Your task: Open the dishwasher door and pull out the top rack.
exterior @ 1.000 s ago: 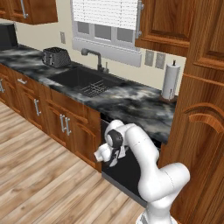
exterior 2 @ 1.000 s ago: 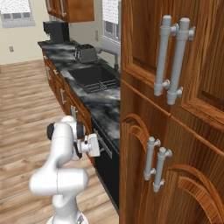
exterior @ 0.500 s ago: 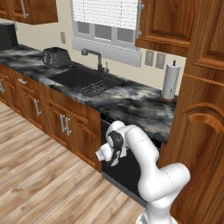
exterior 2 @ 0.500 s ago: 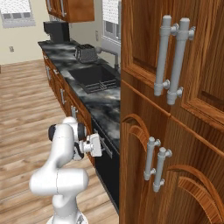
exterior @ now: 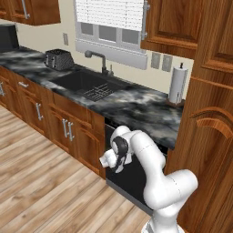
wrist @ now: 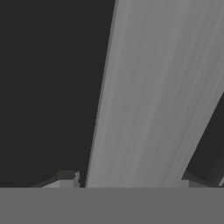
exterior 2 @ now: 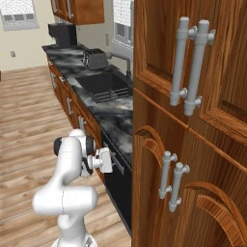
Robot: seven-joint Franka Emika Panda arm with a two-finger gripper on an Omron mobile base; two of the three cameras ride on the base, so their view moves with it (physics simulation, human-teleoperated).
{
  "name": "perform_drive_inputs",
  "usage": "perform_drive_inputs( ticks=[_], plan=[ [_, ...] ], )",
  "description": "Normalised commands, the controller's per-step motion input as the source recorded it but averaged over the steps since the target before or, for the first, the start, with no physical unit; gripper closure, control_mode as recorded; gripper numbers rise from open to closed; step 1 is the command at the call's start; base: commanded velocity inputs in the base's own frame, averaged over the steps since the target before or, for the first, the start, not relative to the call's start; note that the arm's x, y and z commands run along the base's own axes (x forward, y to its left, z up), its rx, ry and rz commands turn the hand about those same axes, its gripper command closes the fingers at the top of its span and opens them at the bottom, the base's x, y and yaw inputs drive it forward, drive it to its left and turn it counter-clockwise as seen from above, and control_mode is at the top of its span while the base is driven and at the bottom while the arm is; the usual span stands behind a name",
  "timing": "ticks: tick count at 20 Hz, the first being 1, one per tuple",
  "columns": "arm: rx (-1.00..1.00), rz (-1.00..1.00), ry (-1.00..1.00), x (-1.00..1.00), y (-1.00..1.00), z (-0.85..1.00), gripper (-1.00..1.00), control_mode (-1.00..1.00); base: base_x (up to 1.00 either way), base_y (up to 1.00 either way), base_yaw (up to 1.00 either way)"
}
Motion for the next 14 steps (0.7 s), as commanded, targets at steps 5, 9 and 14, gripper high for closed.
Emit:
perform_drive_inputs(
  ticks=[5,9,14],
  plan=[
    [0.0,0.0,-0.01,-0.14,0.13,0.0,1.0,-1.0,0.0,0.0,0.0],
    [0.0,0.0,-0.03,-0.34,0.54,-0.01,1.0,-1.0,0.0,0.0,0.0],
    [-0.02,0.0,-0.05,-0.42,0.72,-0.06,1.0,-1.0,0.0,0.0,0.0]
  ],
)
